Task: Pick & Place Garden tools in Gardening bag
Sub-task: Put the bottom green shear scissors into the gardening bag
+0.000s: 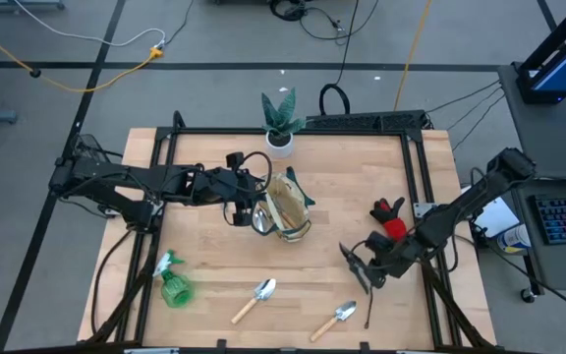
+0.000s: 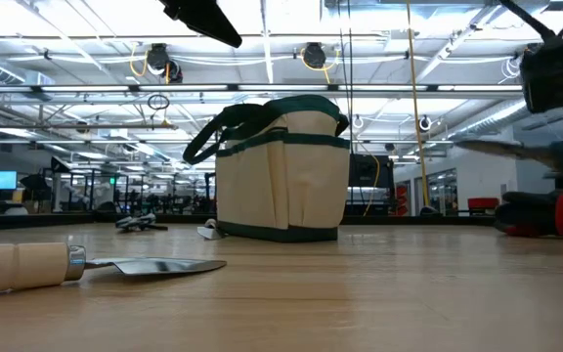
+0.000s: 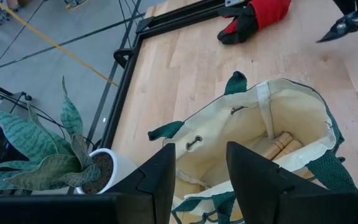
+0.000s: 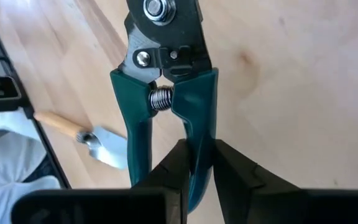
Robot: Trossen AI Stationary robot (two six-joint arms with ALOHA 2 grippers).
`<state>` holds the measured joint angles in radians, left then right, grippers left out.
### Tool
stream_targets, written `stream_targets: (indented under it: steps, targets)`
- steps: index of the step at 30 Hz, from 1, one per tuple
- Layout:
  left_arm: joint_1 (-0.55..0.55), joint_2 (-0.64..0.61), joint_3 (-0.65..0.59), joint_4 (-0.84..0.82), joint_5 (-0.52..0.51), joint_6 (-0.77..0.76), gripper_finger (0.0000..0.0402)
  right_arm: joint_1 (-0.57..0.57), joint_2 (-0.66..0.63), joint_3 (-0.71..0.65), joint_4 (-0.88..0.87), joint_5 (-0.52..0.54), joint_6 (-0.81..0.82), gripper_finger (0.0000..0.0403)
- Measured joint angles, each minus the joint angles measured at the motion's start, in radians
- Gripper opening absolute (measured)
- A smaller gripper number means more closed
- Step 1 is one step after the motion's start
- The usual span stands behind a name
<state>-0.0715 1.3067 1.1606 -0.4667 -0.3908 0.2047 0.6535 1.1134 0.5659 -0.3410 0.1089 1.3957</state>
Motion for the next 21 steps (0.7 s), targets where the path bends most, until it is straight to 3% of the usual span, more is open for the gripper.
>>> stream_targets:
  steps: [8,21]
  targets:
    - [0.000,0.000,0.000,0.000,0.000,0.000,0.0150,-0.084,-0.010,0.001,0.067,0.054,-0.164,0.0045]
    - [0.000,0.000,0.000,0.000,-0.001,0.000,0.0150,-0.198,-0.010,0.002,0.287,0.050,-0.462,0.0045]
